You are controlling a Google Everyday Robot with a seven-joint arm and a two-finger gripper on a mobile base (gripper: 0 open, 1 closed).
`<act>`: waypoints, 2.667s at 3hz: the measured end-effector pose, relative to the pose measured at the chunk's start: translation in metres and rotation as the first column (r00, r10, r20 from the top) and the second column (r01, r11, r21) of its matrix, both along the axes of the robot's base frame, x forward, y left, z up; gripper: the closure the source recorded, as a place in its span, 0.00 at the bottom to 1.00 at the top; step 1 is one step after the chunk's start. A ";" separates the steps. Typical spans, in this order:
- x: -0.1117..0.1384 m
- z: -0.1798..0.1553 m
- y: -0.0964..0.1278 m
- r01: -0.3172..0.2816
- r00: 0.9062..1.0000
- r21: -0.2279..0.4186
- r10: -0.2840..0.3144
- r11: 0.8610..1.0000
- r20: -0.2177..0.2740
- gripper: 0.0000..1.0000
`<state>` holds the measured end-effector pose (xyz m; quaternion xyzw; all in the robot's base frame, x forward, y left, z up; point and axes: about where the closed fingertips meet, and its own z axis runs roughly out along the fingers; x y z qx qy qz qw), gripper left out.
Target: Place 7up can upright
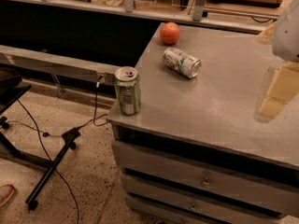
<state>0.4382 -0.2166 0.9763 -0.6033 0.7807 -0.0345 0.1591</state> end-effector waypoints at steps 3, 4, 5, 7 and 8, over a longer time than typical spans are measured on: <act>0.069 0.003 0.033 -0.014 0.999 -0.002 0.013 1.000 -0.047 0.00; 0.139 -0.006 0.078 0.012 0.998 -0.026 -0.014 1.000 -0.064 0.00; 0.147 -0.003 0.090 -0.002 0.999 -0.009 0.001 1.000 -0.035 0.00; 0.184 -0.026 0.105 0.125 0.992 0.032 -0.125 0.992 -0.017 0.00; 0.226 -0.038 0.125 0.219 0.976 0.046 -0.218 0.975 -0.022 0.00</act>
Offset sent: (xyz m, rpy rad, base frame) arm 0.0714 0.0219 0.0071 -0.0160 0.0888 -0.0058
